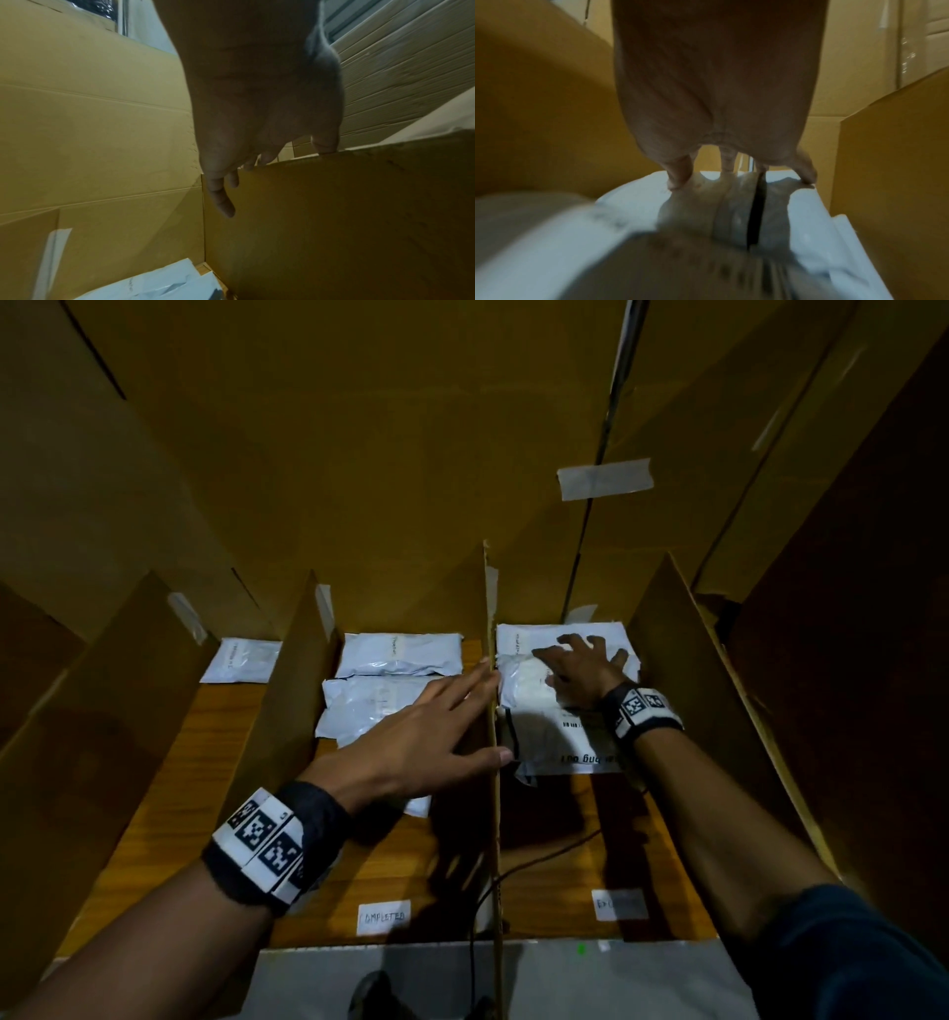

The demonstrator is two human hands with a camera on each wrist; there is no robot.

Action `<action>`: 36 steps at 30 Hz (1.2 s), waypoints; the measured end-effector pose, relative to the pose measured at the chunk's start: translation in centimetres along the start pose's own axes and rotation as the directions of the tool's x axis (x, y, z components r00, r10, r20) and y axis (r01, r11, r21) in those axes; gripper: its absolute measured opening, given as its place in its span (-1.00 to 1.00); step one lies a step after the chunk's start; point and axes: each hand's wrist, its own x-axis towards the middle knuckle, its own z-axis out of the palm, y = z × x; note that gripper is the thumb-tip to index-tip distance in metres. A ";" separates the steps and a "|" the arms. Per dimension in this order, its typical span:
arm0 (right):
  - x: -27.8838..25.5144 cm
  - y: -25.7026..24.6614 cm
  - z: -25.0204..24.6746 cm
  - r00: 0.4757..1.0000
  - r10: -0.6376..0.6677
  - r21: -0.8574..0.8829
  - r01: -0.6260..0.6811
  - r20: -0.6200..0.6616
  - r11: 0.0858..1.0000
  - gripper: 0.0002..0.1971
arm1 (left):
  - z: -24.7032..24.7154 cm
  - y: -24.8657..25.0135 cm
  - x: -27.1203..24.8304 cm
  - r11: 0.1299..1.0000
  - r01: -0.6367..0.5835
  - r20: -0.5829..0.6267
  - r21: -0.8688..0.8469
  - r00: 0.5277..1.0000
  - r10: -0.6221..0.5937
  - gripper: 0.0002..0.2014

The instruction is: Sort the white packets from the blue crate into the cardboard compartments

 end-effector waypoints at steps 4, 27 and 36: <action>-0.1 -0.5 1.4 0.995 0.053 -0.016 -0.052 0.090 0.999 -0.30 | 0.1 -0.3 0.0 1.000 0.000 0.003 -0.001 1.000 0.000 -0.04; -31.0 -13.6 -8.5 0.888 -0.095 0.442 0.314 -0.451 0.840 -0.75 | 1.6 -0.8 -16.0 0.961 0.157 -0.324 -0.227 0.918 -0.227 -0.65; -33.6 -24.1 -4.8 0.857 -0.229 0.320 0.402 -0.463 0.858 -0.76 | -0.1 -4.9 -28.4 0.940 0.235 -0.410 -0.248 0.854 -0.321 -0.56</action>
